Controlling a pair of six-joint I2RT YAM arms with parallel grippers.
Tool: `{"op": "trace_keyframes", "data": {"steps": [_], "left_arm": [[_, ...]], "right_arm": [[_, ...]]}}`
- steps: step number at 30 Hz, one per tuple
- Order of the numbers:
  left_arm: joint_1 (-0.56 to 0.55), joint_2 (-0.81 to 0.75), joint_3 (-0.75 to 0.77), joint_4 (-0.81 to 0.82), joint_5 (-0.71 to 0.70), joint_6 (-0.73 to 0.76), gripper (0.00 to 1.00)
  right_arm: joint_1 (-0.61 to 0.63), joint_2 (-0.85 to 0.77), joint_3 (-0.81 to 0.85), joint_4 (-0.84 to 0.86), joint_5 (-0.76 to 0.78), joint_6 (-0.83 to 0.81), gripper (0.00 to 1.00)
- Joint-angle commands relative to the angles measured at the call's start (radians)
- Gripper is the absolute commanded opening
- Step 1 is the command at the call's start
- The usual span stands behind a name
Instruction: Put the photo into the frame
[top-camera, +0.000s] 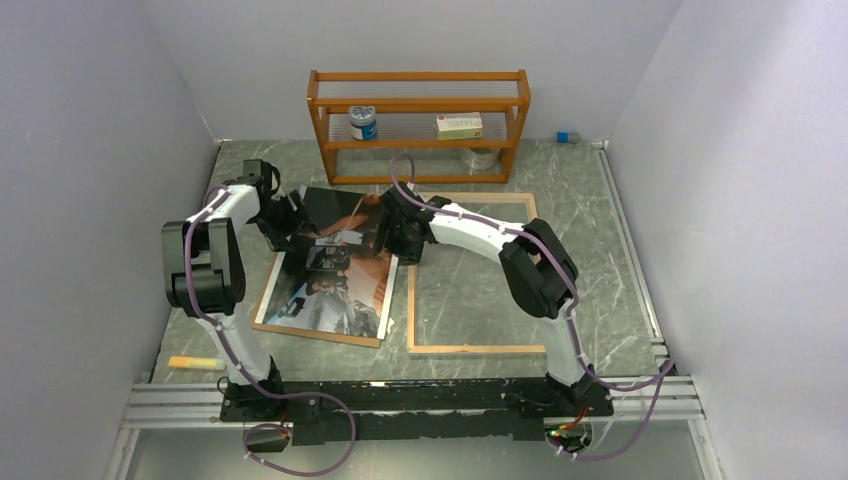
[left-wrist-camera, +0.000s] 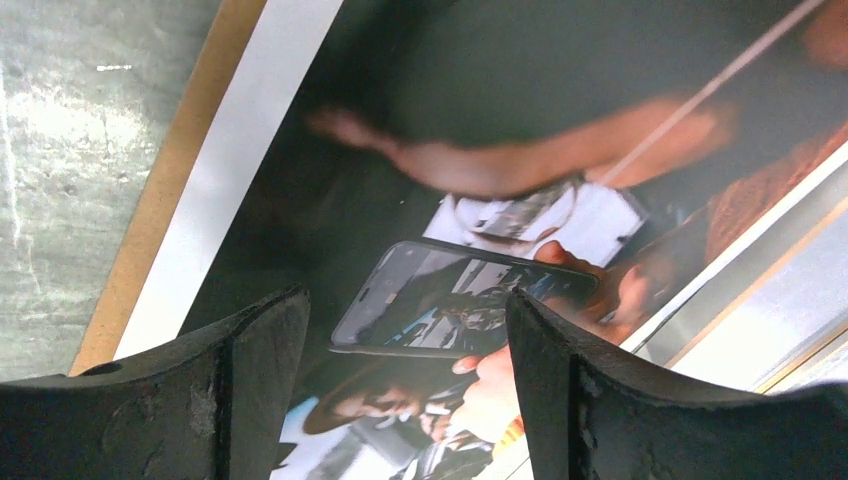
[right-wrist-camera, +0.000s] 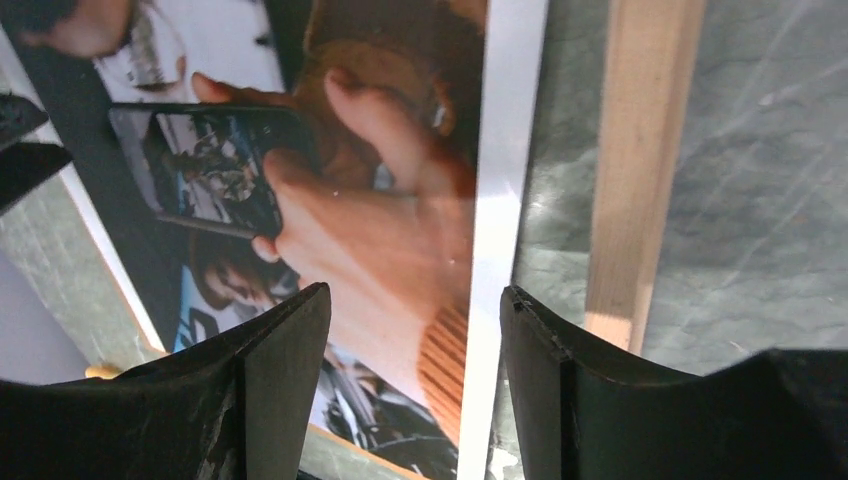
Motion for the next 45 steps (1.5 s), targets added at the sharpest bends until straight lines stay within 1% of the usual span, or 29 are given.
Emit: {"op": "trace_keyframes", "data": {"steps": [1,4,7,10,14,17,19,22,26,28,30,33,35,41,45], "left_arm": [[-0.001,0.017,-0.005,-0.01,-0.027,-0.032,0.76],[-0.001,0.044,-0.006,-0.035,-0.045,-0.044,0.76],[-0.002,0.055,-0.016,-0.044,-0.064,-0.055,0.76],[-0.005,0.059,-0.011,-0.066,-0.094,-0.06,0.76],[-0.005,0.076,0.005,-0.095,-0.111,-0.056,0.77],[-0.007,0.094,0.007,-0.106,-0.107,-0.058,0.77],[-0.007,0.093,-0.003,-0.105,-0.109,-0.062,0.77],[-0.008,0.087,-0.016,-0.098,-0.106,-0.067,0.77],[-0.009,0.084,-0.014,-0.101,-0.103,-0.065,0.77],[-0.008,0.081,-0.012,-0.1,-0.099,-0.064,0.77],[-0.009,0.081,-0.014,-0.099,-0.094,-0.064,0.77],[-0.009,0.081,-0.016,-0.101,-0.094,-0.063,0.76],[-0.009,0.08,-0.018,-0.1,-0.094,-0.061,0.77],[-0.009,0.083,-0.021,-0.099,-0.087,-0.061,0.77],[-0.009,0.084,-0.016,-0.101,-0.087,-0.059,0.77]], "right_arm": [[0.0,0.01,0.043,-0.064,0.079,0.071,0.66],[0.003,0.026,0.05,-0.088,0.085,0.084,0.66],[0.002,0.052,0.044,-0.081,0.041,0.098,0.66],[-0.001,0.086,0.079,-0.095,0.035,0.099,0.67],[-0.003,0.111,0.093,-0.046,-0.041,0.115,0.67],[-0.006,0.087,0.049,0.045,-0.095,0.124,0.65],[-0.01,0.042,-0.01,0.127,-0.118,0.131,0.6],[-0.014,-0.03,-0.08,0.237,-0.124,0.13,0.49],[-0.018,-0.086,-0.144,0.367,-0.161,0.135,0.3],[-0.018,-0.087,-0.148,0.382,-0.176,0.143,0.25],[-0.019,-0.082,-0.162,0.409,-0.196,0.152,0.23],[-0.019,-0.083,-0.197,0.461,-0.215,0.17,0.23],[-0.02,-0.082,-0.207,0.469,-0.216,0.175,0.28],[-0.02,-0.041,-0.151,0.33,-0.153,0.125,0.42],[-0.02,-0.04,-0.136,0.257,-0.084,0.064,0.45]]}}
